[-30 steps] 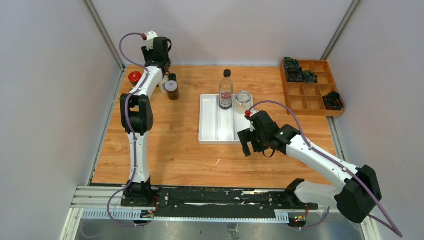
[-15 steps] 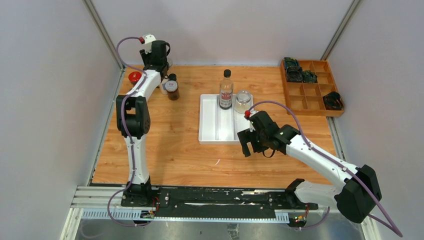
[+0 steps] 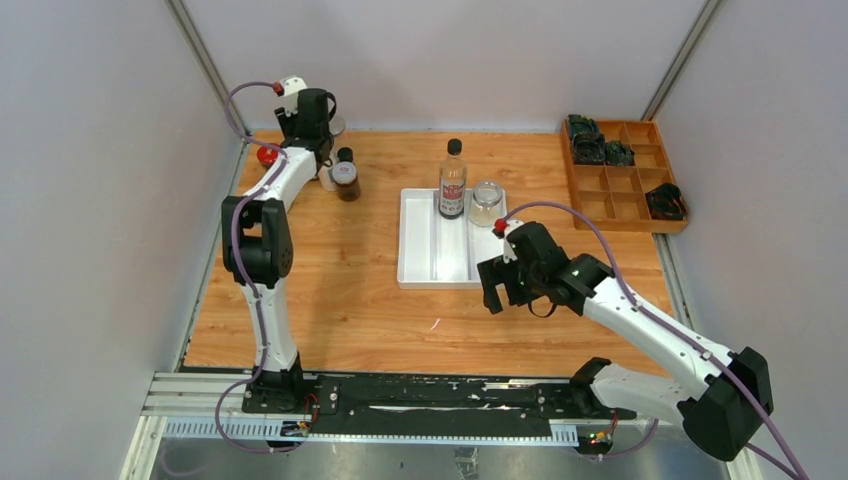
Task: Organize the condiment bottles
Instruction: Pick up the bottle from the corner of the board.
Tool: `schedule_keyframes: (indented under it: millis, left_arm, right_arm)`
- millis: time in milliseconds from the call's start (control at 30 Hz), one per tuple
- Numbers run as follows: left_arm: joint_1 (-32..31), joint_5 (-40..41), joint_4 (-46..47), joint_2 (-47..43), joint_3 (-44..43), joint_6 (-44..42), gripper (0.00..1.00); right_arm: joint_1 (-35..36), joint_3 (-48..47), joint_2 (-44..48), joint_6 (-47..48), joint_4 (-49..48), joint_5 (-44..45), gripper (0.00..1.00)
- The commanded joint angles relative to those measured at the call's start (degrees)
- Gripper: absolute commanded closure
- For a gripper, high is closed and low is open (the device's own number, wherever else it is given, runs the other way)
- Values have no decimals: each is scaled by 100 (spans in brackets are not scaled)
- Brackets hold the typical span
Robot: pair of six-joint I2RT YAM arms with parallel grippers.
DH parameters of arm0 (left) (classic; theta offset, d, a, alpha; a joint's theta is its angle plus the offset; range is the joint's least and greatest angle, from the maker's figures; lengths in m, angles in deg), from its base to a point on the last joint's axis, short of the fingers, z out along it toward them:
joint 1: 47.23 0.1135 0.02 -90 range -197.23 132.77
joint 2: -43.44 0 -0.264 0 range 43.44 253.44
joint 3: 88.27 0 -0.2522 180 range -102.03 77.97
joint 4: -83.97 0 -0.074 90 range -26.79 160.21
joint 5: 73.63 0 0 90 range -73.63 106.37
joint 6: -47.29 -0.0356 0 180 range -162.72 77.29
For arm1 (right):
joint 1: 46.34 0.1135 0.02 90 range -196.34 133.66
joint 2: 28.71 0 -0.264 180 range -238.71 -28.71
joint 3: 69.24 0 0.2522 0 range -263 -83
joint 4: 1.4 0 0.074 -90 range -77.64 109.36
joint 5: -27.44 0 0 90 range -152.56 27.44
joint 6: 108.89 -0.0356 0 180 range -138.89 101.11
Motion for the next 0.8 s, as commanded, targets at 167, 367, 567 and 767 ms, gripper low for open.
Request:
schedule_keyframes:
  millis: [167,367,567,767]
  left_arm:
    - [-112,14,-477,-517,418,-249,78]
    - [-188,5,-526,-853,813,-196,78]
    - [-248,-116,-649,-1211,1183,-29,78]
    - [-335,-198,-795,-1552,1445,15,79]
  right_arm:
    - [-78,51,223,-137,187,-230,5]
    - [-64,-6,274,-169,195,-311,5]
    - [-63,-32,365,-198,204,-385,5]
    - [-63,-33,471,-269,218,-481,5]
